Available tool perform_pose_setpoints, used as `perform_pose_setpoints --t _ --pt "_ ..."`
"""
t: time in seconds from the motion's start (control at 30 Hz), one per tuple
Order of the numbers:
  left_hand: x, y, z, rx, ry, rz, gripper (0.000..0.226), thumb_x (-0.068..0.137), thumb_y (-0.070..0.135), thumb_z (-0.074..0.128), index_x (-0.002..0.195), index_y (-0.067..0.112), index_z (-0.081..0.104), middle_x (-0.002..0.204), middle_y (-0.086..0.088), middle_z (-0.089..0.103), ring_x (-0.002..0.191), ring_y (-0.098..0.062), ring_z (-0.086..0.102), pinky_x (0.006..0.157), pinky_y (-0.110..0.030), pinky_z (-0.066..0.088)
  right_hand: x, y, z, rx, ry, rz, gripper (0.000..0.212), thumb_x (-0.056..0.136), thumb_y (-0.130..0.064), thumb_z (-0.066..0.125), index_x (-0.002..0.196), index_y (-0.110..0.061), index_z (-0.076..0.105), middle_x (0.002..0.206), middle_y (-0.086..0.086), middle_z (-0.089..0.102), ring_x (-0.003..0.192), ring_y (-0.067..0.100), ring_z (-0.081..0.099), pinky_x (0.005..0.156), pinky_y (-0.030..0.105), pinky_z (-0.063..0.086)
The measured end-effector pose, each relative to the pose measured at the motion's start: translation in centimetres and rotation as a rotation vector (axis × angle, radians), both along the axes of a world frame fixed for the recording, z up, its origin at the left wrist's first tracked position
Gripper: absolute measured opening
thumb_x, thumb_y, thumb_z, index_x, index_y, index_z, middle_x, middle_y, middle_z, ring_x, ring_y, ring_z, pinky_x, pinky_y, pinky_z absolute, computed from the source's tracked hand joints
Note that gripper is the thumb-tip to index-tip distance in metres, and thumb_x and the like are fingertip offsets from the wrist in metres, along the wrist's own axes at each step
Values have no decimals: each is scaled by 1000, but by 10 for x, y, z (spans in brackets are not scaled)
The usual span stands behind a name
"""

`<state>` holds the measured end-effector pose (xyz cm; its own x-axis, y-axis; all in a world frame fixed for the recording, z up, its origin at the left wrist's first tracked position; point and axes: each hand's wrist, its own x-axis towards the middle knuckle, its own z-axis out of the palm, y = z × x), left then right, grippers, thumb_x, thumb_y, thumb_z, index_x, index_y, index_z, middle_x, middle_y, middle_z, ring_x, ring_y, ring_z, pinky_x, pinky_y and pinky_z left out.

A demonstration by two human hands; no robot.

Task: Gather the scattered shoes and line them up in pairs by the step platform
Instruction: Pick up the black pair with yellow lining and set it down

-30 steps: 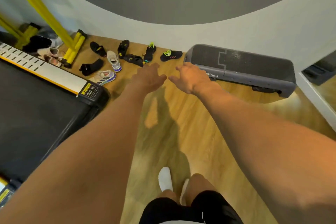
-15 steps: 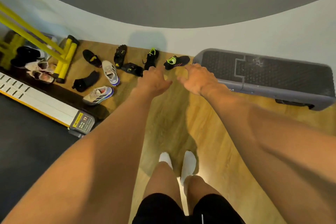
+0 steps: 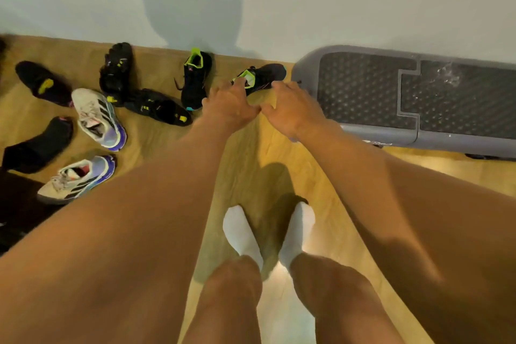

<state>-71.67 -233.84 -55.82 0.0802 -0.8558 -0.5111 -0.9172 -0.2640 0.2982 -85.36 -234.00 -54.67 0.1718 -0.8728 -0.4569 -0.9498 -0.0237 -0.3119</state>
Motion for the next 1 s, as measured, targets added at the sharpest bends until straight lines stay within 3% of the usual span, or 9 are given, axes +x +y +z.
perform_pose_setpoints --t 0.3,0.47,0.6,0.7,0.77,0.83,0.93,1.0 --pt "13 -101 -244 -44 -37 -8 75 87 50 58 148 21 25 146 -17 37 136 -36 31 105 -50 31 5 -99 -245 -53 -55 -26 59 95 -48 44 145 -18 32 139 9 44 126 32 44 96 48 41" --pt "16 -147 -322 -225 -156 -97 76 84 51 61 144 19 28 144 -17 39 133 -39 35 105 -54 31 16 -129 -333 -125 -103 -71 54 100 -47 31 143 -16 34 137 11 46 124 33 45 94 46 40" --pt "8 -180 -352 -257 -208 -241 75 81 46 64 140 15 30 140 -19 41 130 -39 37 105 -54 31 21 -146 -369 -107 -110 -99 41 102 -37 27 134 -16 42 128 11 48 113 33 50 91 47 43" --pt "1 -200 -365 -285 -112 -230 69 80 36 68 133 11 32 118 -15 54 108 -36 54 78 -43 45 23 -153 -382 -102 -123 -92 35 101 -29 30 130 -15 43 127 11 48 110 34 51 91 50 44" --pt "-1 -210 -370 -299 -100 -216 74 78 34 71 135 12 29 108 -13 58 96 -34 58 67 -40 43 26 -155 -389 -110 -134 -118 34 100 -25 33 131 -14 40 128 11 48 109 34 51 89 50 44" --pt "0 -214 -373 -297 -135 -217 69 77 35 72 131 12 35 110 -13 59 99 -35 58 68 -39 43 32 -154 -393 -101 -169 -153 35 99 -23 33 133 -12 38 130 13 47 110 35 51 89 49 44" --pt "5 -207 -381 -356 -118 -109 44 81 28 66 118 11 49 110 -11 61 99 -32 59 67 -36 39 44 -142 -393 -41 -357 -241 32 99 -17 29 127 -7 43 126 15 49 109 35 49 92 49 42" --pt "12 -197 -387 -384 -55 -13 38 80 25 65 113 12 53 107 -10 62 97 -31 60 66 -33 40 52 -131 -392 -64 -381 -190 29 99 -15 30 123 -6 43 122 13 49 106 33 50 91 47 42"
